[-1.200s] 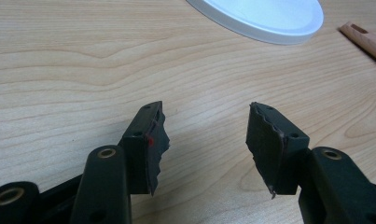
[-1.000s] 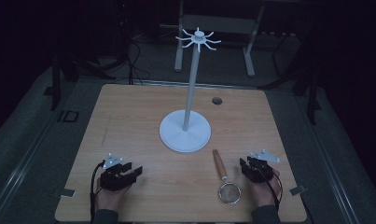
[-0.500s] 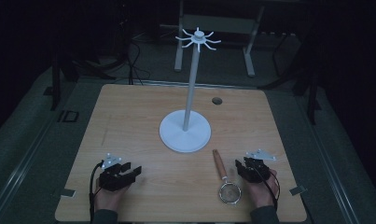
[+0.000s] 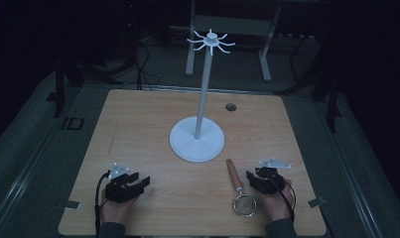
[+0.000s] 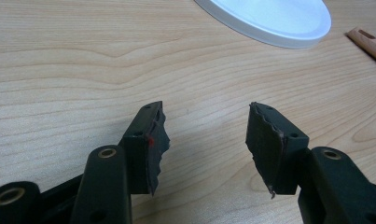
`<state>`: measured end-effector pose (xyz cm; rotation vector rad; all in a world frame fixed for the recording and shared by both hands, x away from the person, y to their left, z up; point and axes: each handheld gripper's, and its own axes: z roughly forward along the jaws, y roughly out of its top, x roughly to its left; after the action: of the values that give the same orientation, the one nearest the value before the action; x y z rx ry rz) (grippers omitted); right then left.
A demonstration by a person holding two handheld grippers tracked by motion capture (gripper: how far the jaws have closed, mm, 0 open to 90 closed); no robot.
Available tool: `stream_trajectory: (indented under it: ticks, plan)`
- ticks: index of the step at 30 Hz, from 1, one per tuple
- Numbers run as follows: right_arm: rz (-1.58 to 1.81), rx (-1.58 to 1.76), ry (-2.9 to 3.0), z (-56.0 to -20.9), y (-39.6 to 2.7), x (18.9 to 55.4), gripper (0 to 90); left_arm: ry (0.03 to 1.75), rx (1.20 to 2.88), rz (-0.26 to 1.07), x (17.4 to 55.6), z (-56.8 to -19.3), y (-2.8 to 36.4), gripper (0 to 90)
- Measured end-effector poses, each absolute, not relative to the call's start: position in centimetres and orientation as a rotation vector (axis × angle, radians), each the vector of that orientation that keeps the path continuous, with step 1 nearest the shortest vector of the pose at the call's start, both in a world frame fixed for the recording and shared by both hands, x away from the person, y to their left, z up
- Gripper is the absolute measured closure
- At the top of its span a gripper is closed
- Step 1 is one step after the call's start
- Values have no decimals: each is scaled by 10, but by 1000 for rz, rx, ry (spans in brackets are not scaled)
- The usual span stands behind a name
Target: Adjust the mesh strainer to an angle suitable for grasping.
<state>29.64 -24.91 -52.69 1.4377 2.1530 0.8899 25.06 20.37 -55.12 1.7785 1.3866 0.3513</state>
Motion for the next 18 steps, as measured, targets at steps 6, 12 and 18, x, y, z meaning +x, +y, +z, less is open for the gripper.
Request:
stream_trajectory:
  ticks: [6,12,18]
  plan:
    - [883,1404,2212,-525,-237,295,579,1389,1776,351,251,-551,204,469]
    - [884,1392,2249,-524,-228,293,572,1388,1778,352,251,-551,204,469]
    - [876,1358,2317,-526,-217,291,539,1388,1780,351,251,-552,204,469]
